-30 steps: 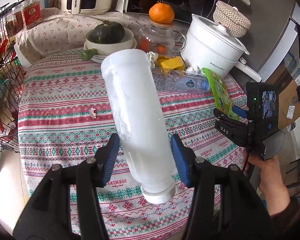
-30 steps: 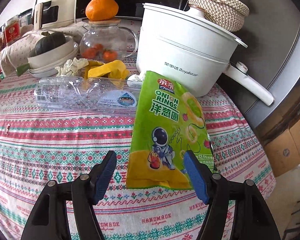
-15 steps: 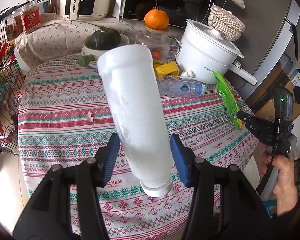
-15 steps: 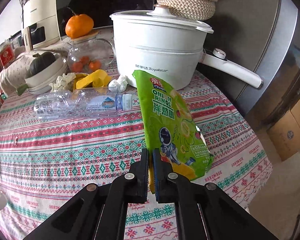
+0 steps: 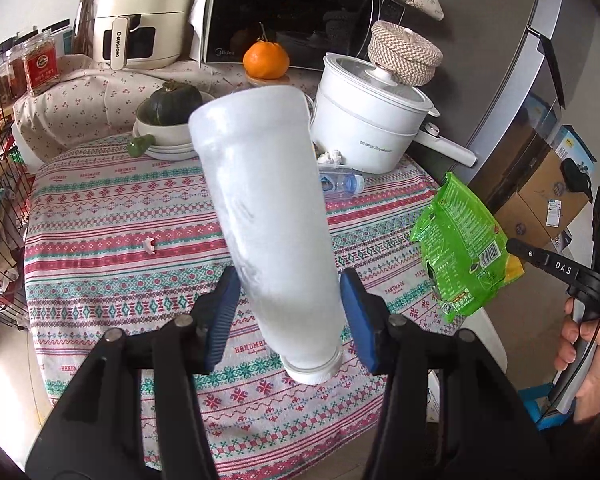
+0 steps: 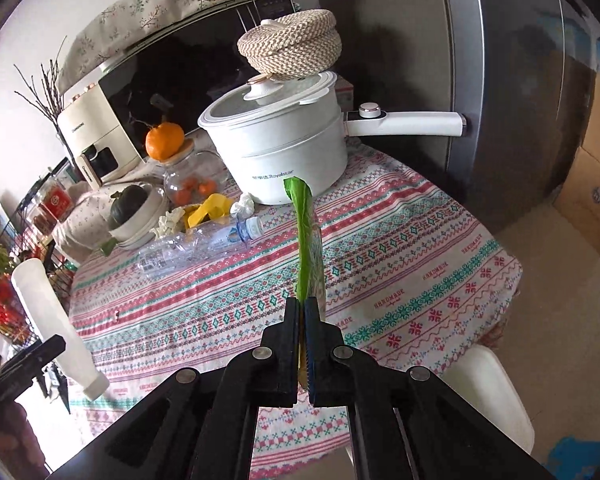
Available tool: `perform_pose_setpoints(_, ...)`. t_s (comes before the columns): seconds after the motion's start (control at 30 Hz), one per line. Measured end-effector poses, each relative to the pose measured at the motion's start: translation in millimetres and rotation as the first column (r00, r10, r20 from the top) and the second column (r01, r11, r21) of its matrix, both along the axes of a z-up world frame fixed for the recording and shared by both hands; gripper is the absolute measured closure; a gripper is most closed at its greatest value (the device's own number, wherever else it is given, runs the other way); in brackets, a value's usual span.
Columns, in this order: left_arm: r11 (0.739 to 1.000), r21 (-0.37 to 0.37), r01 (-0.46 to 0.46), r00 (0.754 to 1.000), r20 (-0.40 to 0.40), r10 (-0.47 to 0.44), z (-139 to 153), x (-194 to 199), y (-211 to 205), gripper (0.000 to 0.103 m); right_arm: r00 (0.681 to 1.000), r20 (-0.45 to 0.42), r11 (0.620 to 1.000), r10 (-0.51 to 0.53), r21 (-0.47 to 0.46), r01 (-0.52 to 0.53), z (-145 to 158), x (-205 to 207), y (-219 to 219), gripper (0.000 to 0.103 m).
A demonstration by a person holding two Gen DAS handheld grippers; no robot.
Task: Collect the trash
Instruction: 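Carry the onion rings bag over the white bin and open the right gripper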
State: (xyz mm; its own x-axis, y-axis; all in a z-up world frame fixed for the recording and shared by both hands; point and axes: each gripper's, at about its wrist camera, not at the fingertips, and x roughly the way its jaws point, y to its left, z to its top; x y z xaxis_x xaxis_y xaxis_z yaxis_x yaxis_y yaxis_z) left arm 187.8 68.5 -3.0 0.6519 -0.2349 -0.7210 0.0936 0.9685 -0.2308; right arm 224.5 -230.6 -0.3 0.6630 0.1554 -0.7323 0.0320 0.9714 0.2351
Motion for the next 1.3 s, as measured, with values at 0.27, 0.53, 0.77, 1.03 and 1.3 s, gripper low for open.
perform_pose_setpoints(0.27,0.996,0.024,0.085,0.996,0.009,-0.085,-5.1,-9.3,-34.0,0.05,0.999,-0.005,0.999,-0.031,0.012,0.032,-0.1,-40.4,-35.9,0.1)
perform_pose_setpoints(0.53,0.98,0.026,0.195,0.981,0.011,-0.195,-10.0,-17.0,-76.9,0.05,0.996,0.034,0.996,-0.079,0.04,0.078,16.0,-90.7,-74.7,0.1)
perform_pose_setpoints(0.77,0.954,0.041,0.297,0.954,0.014,-0.298,-15.0,-22.9,-122.9,0.05,0.993,0.007,0.991,-0.121,0.053,0.12,5.7,-132.4,-109.2,0.1)
perform_pose_setpoints(1.03,0.909,0.052,0.413,0.911,-0.012,-0.413,-30.1,-30.5,-182.1,0.05,0.982,-0.135,0.987,-0.132,0.074,0.143,-41.7,-145.8,-133.0,0.1)
perform_pose_setpoints(1.3,0.865,0.067,0.498,0.867,-0.044,-0.496,-46.1,-39.0,-229.7,0.05,0.954,-0.275,0.977,-0.117,0.142,0.16,-95.4,-131.1,-141.5,0.1)
